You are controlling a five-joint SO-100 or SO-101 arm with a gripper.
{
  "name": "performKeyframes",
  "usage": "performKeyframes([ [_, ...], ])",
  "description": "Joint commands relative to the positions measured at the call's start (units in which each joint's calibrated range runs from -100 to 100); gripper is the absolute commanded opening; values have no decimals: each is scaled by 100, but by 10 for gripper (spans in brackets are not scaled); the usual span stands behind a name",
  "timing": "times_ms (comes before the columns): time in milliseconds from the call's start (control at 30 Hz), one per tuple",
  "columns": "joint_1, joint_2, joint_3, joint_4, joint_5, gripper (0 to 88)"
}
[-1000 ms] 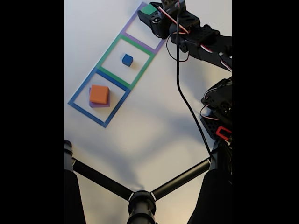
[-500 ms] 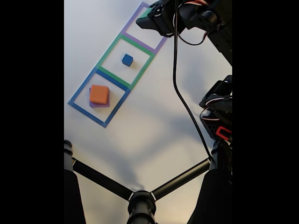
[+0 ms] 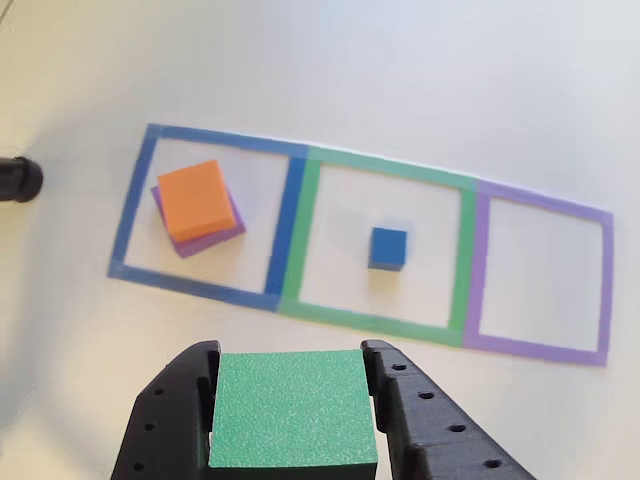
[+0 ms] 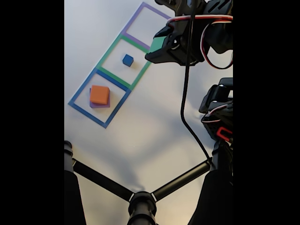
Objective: Tower of hanoi
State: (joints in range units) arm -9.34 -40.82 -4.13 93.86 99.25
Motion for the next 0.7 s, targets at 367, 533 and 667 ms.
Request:
performKeyframes([
  [367,-1068,-766,4488,-4558,75,74],
  [533,-1068,-406,5788,-6695,75,76],
  [667,-1068,51,6396,-8046,75,77],
])
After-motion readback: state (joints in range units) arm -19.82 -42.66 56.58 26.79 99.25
